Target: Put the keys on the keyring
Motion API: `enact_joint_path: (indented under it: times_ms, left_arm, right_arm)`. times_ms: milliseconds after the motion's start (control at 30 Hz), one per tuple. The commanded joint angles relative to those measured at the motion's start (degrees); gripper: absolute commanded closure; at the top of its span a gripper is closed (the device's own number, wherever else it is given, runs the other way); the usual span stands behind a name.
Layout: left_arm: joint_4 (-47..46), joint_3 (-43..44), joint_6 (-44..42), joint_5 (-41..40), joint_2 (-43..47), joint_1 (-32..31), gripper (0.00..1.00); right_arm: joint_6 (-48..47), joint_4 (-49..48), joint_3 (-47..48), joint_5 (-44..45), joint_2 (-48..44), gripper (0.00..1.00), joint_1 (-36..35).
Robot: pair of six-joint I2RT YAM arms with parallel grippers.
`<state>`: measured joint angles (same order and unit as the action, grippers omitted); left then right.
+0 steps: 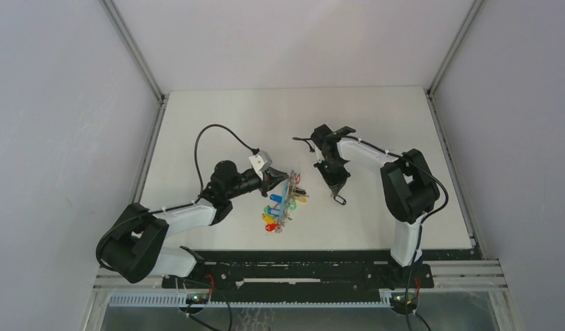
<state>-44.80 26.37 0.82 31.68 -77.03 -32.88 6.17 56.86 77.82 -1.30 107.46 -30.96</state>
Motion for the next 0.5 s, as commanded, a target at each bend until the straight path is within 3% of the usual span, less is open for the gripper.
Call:
enact_joint_path:
  times_ms: [0,467]
  left_arm:
    - [-0.39,3.16,-1.17,0.91,1.98,-0.25,1.00]
    - [-0.38,3.27,-1.45,1.02,1.45,-0.25,1.00]
  right_arm:
    - [-4.42,9.48,4.09,0.40,1.96,1.00,-0.66]
    - [-5.69,11.07,13.11,1.21,13.04,0.97,-2.38]
